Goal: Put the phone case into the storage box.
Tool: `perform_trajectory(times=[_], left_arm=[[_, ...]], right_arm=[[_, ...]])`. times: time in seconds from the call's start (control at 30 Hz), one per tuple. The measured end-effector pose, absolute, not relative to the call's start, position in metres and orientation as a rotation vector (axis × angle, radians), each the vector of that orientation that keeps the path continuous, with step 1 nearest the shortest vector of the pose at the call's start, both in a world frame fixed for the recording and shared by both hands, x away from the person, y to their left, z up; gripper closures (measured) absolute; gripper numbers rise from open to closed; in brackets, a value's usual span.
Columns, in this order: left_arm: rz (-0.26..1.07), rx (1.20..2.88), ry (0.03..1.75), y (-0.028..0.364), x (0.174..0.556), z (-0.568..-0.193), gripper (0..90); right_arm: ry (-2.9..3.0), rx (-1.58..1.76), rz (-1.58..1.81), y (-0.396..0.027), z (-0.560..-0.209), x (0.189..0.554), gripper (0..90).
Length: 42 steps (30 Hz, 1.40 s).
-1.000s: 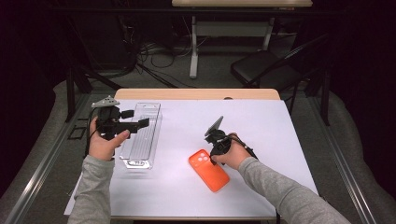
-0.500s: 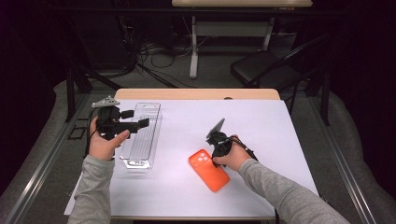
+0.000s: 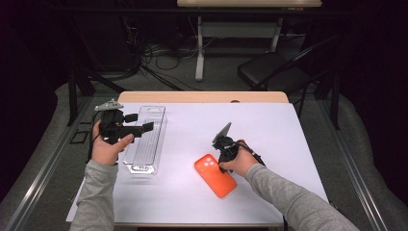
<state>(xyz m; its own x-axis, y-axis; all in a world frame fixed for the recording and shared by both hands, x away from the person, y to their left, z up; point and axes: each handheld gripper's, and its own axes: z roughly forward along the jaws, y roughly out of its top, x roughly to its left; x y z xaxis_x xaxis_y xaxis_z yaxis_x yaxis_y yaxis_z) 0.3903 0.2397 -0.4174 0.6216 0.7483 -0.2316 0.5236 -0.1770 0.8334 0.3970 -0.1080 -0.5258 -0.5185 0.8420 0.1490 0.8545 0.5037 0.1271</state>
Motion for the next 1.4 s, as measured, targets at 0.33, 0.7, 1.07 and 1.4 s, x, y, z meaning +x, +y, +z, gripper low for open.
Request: perform_trajectory(times=[0.33,0.7,1.07,1.4], left_arm=[[0.290,1.849,1.024,0.2395,0.3907,-0.4179,15.9],[0.290,1.847,1.027,0.2404,0.3901,-0.4174,15.9],[0.292,1.853,1.024,0.2406,0.3906,-0.4176,15.9],[0.294,1.853,1.024,0.2400,0.3907,-0.4179,15.9]], right_arm=[[-2.661,-1.509,-0.266,-0.1094,-0.5252,0.3984,85.5],[-2.670,-1.510,-0.282,-0.1083,-0.5258,0.3969,86.7],[-2.688,-1.486,-0.259,-0.1075,-0.5237,0.3961,87.6],[-2.697,-1.483,-0.288,-0.1087,-0.5207,0.3943,88.4]])
